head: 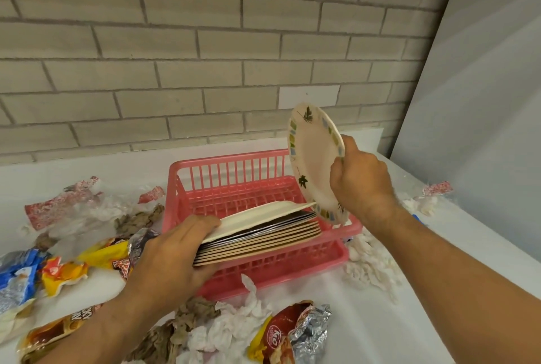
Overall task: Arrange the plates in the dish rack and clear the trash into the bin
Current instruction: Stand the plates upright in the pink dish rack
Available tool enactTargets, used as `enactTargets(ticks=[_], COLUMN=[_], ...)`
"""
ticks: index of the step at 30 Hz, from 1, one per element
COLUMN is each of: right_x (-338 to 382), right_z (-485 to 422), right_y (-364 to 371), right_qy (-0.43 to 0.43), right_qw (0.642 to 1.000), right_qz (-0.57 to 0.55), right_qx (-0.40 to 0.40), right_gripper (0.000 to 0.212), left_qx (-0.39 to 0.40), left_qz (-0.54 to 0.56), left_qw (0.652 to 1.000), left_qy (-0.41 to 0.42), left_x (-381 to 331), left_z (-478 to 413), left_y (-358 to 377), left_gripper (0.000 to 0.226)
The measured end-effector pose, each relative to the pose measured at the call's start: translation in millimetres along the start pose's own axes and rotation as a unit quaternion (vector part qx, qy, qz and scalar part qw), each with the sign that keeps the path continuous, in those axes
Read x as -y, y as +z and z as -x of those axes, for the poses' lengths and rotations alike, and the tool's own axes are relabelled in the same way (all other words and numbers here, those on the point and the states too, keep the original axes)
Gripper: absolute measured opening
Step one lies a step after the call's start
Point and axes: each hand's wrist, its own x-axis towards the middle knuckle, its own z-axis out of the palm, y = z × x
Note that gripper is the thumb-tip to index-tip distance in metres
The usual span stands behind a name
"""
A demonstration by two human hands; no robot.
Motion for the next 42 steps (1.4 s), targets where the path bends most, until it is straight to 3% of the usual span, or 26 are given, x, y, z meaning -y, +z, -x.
enactTargets(ticks=[10, 16, 19, 24, 31, 35, 42], right_x=[1, -10, -11, -10, -10, -9, -6], right_z=[5, -3, -3, -2, 0, 1, 1], right_y=[26, 26, 30, 31, 30, 29, 29], right_qy=[0.035, 0.096, 0.096, 0.101, 0.116, 0.114, 0.118], right_qw=[0.999, 0.995, 0.995, 0.994, 0.992, 0.992, 0.992], right_qz=[-0.006, -0.01, -0.023, -0.036, -0.036, -0.031, -0.032], right_qx=[0.038, 0.032, 0.031, 0.028, 0.029, 0.033, 0.037], right_gripper=[0.038, 0.03, 0.029, 0.028, 0.025, 0.025, 0.024], left_qx=[0.002, -0.026, -0.031, -0.025, 0.069, 0.089, 0.087], left_qz=[0.011, 0.048, 0.063, 0.072, -0.002, -0.025, -0.188], left_qw=[1.0, 0.99, 0.988, 0.989, 0.998, 0.993, 0.946], left_qy=[-0.021, -0.131, -0.14, -0.125, 0.008, 0.076, 0.251], left_x=[-3, -12, -14, -4, 14, 23, 37], left_z=[2, 10, 10, -22, -75, -102, -138], left_y=[0, 8, 11, -7, -45, -61, -84], left_gripper=[0.071, 0.063, 0.06, 0.034, 0.018, 0.02, 0.029])
